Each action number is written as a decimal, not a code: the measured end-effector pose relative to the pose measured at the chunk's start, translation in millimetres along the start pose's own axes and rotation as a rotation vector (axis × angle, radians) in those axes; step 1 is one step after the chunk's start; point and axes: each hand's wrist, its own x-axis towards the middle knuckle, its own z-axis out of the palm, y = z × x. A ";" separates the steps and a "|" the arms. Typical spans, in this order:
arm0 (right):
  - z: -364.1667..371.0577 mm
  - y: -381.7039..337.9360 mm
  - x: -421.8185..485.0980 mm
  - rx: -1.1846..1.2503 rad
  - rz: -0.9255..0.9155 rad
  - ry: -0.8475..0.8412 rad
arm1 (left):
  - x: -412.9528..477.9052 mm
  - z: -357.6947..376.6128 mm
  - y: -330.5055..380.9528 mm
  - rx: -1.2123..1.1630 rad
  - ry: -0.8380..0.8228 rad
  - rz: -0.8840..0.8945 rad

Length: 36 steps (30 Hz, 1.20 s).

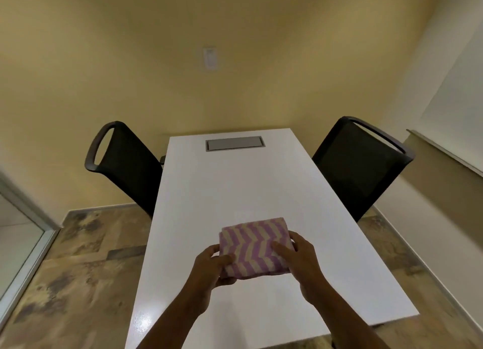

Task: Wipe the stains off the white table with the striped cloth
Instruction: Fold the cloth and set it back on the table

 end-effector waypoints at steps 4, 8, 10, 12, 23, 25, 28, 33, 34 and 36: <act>-0.2 -3.1 27.5 0.025 0.016 -0.021 | 18.5 7.3 11.7 -0.020 0.076 0.021; 9.5 -9.4 62.9 0.057 0.043 -0.035 | 48.4 4.3 30.7 -0.018 0.094 0.038; 16.2 -13.0 83.4 0.063 0.055 -0.031 | 66.9 0.4 39.8 -0.019 0.082 0.042; 23.1 -16.4 106.2 0.068 0.059 -0.033 | 89.1 -4.9 50.4 -0.019 0.061 0.051; 53.1 -38.2 227.0 0.060 0.063 -0.128 | 206.0 -18.6 107.2 -0.008 0.006 0.081; 54.3 -41.3 253.7 0.037 0.074 -0.134 | 227.3 -14.9 116.4 -0.014 0.015 0.085; 54.6 -44.5 294.9 0.013 0.066 -0.127 | 260.4 -5.8 127.1 -0.028 0.059 0.107; 51.0 -41.0 361.6 -0.002 0.009 -0.087 | 313.5 17.1 135.7 -0.071 0.165 0.134; 49.9 -39.8 373.7 -0.010 -0.001 -0.078 | 323.7 21.8 136.7 -0.070 0.178 0.137; 48.2 -36.9 398.3 -0.028 -0.022 -0.065 | 345.6 29.7 138.9 -0.064 0.202 0.136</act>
